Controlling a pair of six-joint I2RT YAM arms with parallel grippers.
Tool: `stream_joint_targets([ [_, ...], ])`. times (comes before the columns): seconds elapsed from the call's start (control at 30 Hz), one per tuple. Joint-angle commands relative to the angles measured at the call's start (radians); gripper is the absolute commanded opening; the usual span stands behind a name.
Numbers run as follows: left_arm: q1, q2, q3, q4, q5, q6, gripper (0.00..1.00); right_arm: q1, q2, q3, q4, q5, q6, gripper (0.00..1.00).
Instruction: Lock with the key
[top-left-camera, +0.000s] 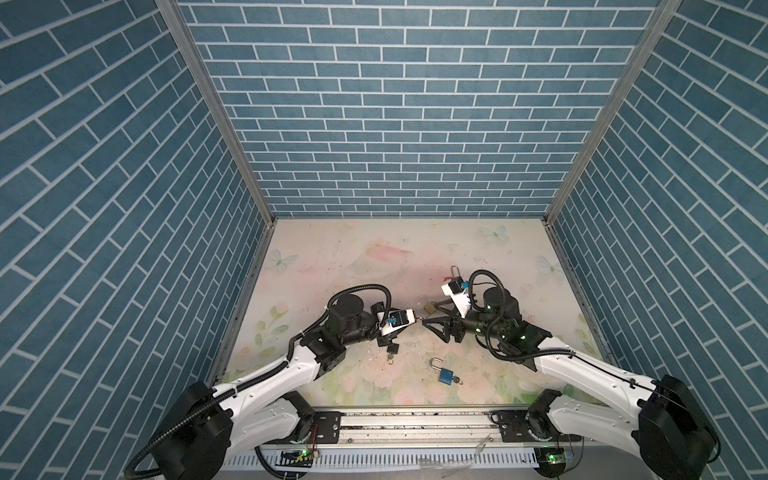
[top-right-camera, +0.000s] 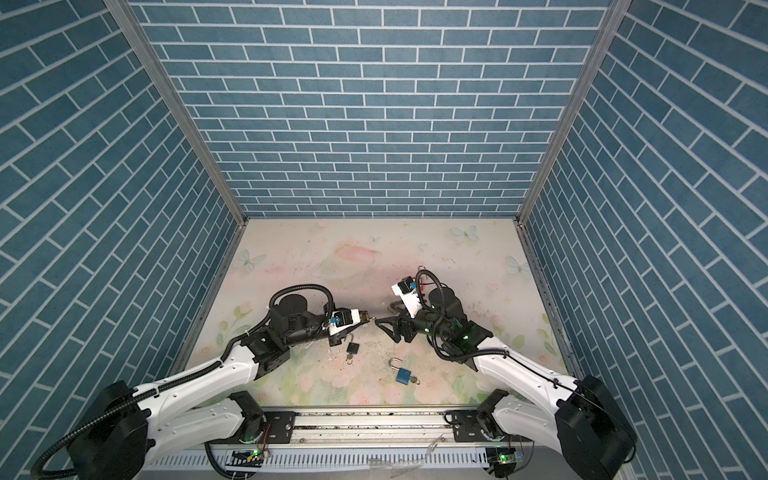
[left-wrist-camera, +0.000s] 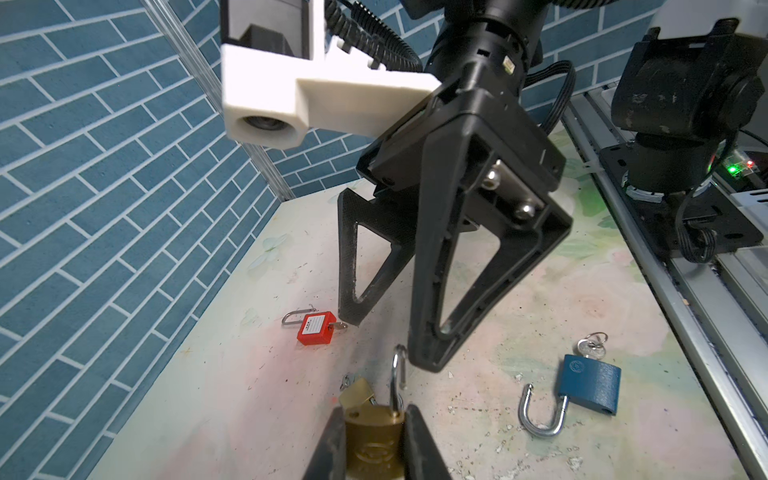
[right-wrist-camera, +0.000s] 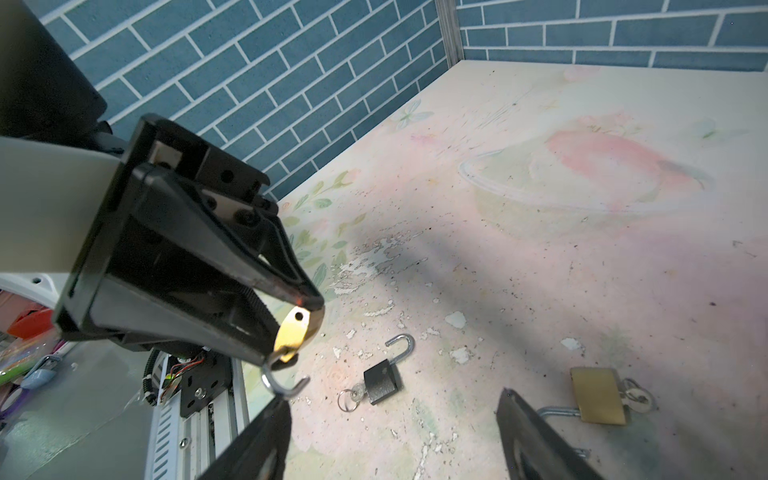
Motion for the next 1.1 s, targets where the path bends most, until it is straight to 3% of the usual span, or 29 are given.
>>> stream_joint_targets([
  [0.0, -0.014, 0.005, 0.01, -0.011, 0.018, 0.039, 0.0, 0.004, 0.002, 0.042, 0.063, 0.041, 0.007, 0.78],
  [0.33, -0.03, 0.009, 0.008, -0.022, -0.015, 0.046, 0.0, 0.004, -0.013, 0.06, 0.051, 0.122, 0.082, 0.76],
  [0.53, -0.044, 0.031, 0.014, -0.035, -0.097, 0.059, 0.0, 0.004, -0.033, 0.162, -0.143, 0.206, 0.185, 0.7],
  [0.8, -0.051, 0.053, 0.025, -0.032, -0.152, 0.05, 0.0, 0.005, 0.065, 0.264, -0.332, 0.078, 0.269, 0.54],
  [1.07, -0.055, 0.056, 0.025, -0.033, -0.163, 0.053, 0.0, 0.006, 0.155, 0.288, -0.321, -0.093, 0.311, 0.42],
])
